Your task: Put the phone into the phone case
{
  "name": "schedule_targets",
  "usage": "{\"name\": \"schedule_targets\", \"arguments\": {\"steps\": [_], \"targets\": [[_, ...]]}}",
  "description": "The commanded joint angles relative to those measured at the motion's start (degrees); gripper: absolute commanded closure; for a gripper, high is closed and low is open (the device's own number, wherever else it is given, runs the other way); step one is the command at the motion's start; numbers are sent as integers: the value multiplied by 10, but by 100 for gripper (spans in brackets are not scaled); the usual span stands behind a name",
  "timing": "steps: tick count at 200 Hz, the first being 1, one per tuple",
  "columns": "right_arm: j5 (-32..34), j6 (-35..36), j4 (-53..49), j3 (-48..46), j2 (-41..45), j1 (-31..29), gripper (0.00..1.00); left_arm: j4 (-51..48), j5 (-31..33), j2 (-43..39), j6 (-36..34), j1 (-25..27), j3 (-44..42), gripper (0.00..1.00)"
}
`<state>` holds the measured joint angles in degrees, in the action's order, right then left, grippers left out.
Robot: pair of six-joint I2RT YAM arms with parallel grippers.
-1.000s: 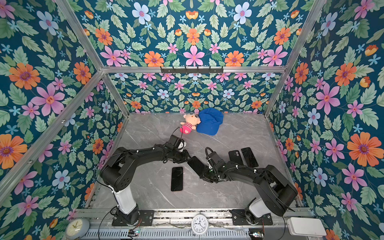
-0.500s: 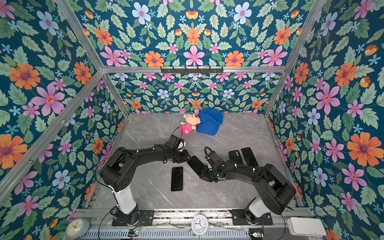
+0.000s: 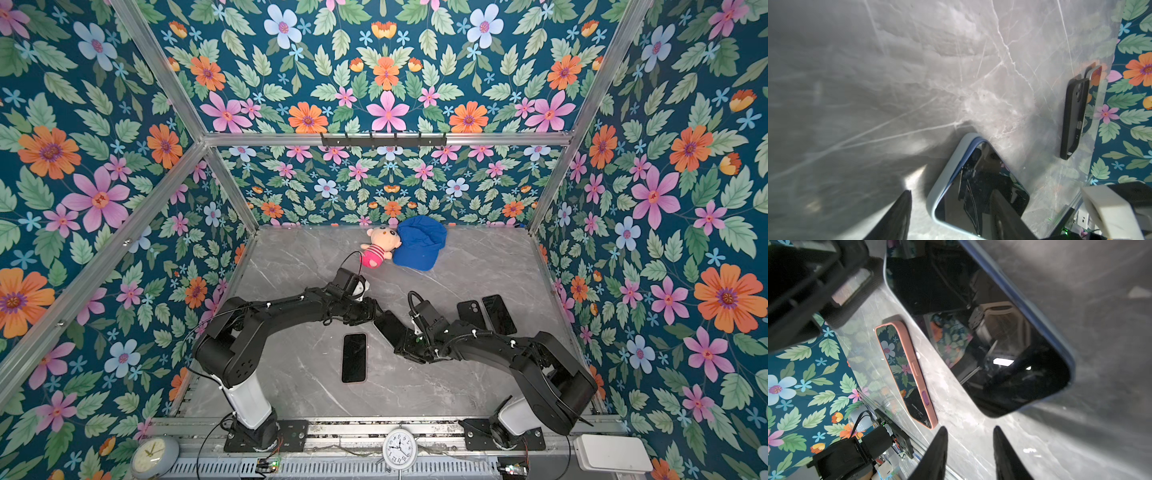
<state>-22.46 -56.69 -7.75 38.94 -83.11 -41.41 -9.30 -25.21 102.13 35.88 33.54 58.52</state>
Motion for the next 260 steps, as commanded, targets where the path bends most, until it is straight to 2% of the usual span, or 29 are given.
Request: {"name": "schedule_targets", "arguments": {"steps": [1,44,90,114,177,203,260], "targets": [[-9,30,-44,9,16,-1,59,-27,8,-10,-16,0,10,37],[14,127,-127,65,39,25,55,-26,-4,-56,3,12,-21,37],[-21,219,-120,91,-23,108,55,-4,-8,-78,41,55,-55,38],[-37,244,-112,110,-61,122,54,5,-10,-65,50,68,-55,38],[-72,259,-86,117,-114,123,53,7,-16,-27,46,71,-34,42],[-86,259,-77,109,-135,124,56,8,-18,-13,43,70,-27,43],[-119,248,-63,86,-124,122,64,-5,-17,11,36,71,1,47]]}}
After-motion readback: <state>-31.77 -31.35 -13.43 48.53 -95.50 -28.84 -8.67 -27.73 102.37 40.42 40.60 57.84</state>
